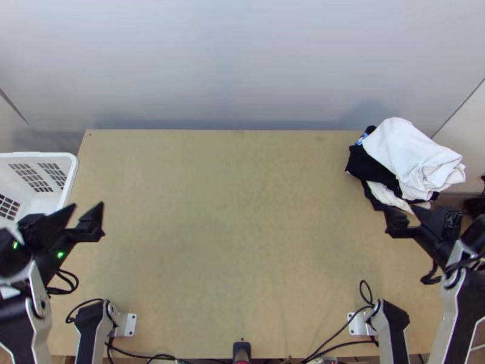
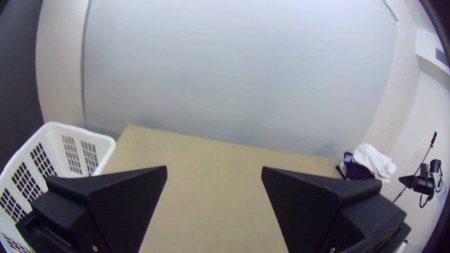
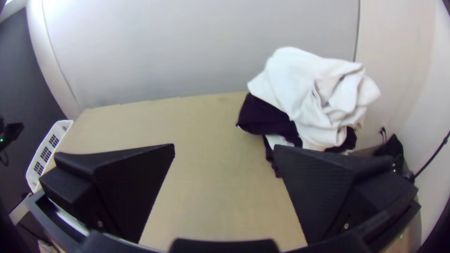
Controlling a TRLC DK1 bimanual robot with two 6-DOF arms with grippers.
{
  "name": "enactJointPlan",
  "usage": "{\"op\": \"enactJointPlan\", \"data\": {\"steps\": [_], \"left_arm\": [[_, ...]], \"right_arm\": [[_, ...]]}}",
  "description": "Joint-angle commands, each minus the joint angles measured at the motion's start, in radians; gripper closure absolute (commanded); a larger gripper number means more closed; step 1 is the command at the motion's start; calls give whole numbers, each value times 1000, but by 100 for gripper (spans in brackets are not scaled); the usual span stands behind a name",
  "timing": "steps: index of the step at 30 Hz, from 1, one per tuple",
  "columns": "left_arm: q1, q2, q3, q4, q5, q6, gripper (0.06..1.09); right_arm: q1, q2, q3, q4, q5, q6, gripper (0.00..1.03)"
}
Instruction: Fold the t-shirt
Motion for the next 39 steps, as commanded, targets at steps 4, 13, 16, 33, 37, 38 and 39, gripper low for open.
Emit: {"op": "enactJointPlan", "data": {"steps": [4, 13, 16, 33, 37, 38, 39], "left_arm": [[43, -201, -226, 338, -181, -147, 11], [36, -477, -511, 373, -207, -49, 11], [45, -480, -556, 401, -207, -8, 11], [-76, -482, -786, 497, -236, -23, 11], [-133, -476, -786, 494, -240, -31, 11], [-161, -473, -786, 494, -240, -40, 11], [-190, -471, -786, 494, -240, -40, 11]], "right_arm": [[456, -115, -122, 428, 299, 195, 5], [605, -152, -429, 888, 481, 186, 5], [706, -227, -555, 994, 593, 149, 5], [803, -669, -817, 771, 728, 37, 5], [818, -666, -817, 728, 724, 69, 4], [819, -667, -817, 731, 725, 69, 4], [819, -664, -817, 730, 725, 69, 4]]}}
